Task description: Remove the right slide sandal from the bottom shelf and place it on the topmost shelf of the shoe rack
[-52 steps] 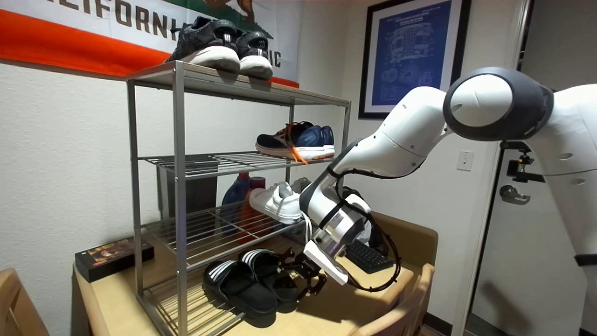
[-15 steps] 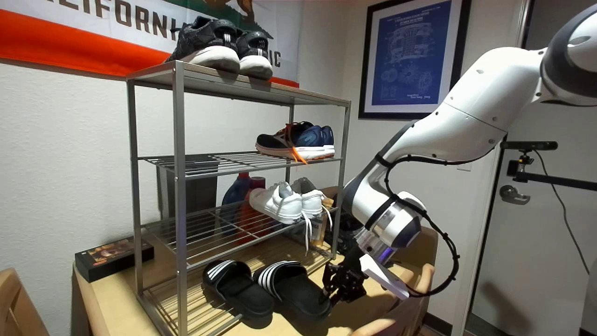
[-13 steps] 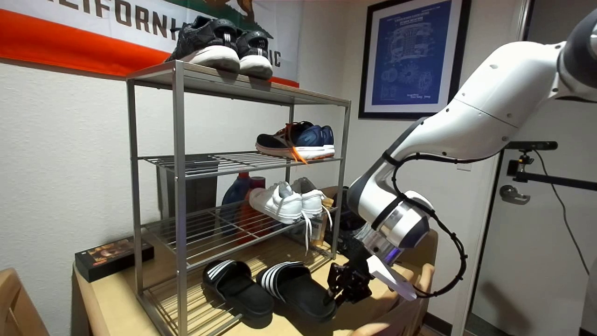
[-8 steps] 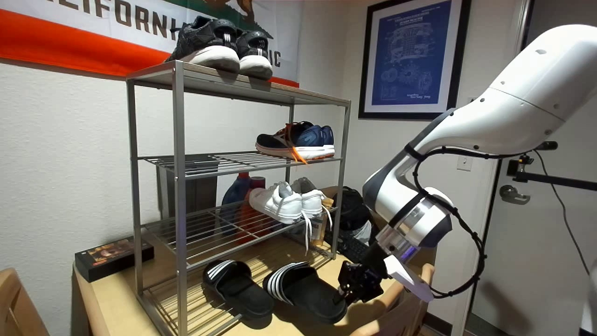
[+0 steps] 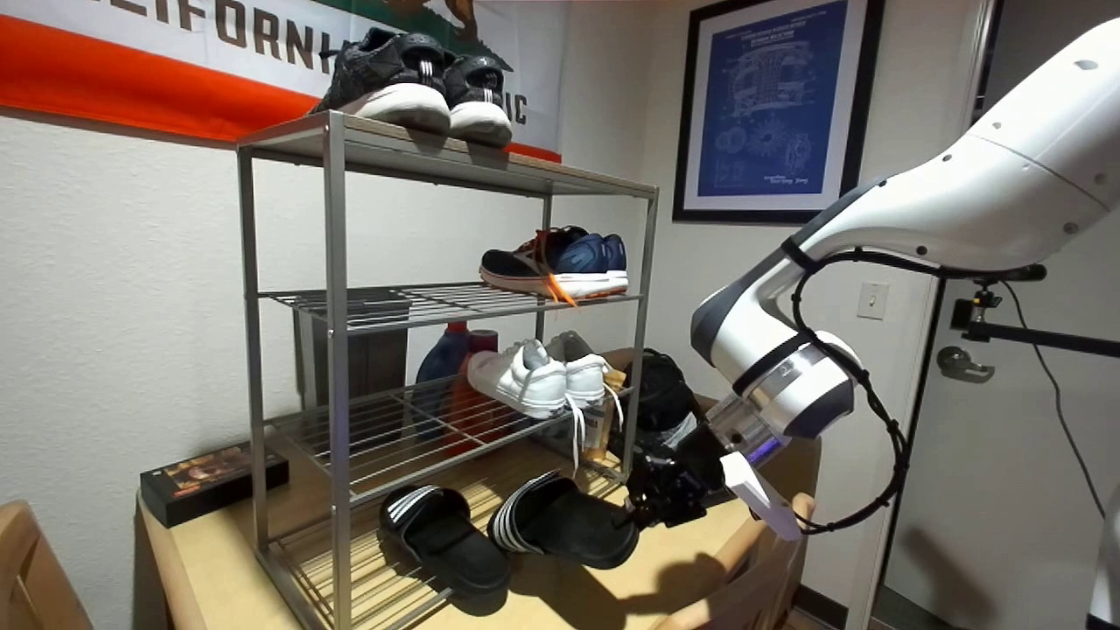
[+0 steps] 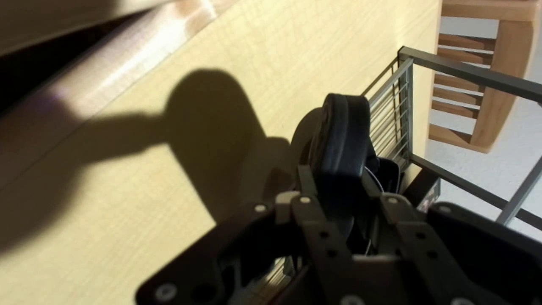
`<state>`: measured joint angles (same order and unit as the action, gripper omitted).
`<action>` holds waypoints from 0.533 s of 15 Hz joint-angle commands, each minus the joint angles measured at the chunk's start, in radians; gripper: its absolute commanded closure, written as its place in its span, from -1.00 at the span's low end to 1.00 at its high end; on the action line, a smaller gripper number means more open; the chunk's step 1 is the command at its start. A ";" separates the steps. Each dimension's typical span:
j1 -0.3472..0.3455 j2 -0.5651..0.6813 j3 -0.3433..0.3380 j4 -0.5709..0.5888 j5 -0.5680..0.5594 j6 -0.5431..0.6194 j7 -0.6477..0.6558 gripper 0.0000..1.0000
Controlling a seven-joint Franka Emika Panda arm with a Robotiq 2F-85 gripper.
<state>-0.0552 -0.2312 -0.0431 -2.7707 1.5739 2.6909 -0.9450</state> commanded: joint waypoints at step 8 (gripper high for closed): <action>0.035 -0.150 0.011 -0.012 0.066 -0.002 -0.038 0.87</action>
<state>-0.0346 -0.3245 -0.0382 -2.7709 1.6051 2.6908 -0.9618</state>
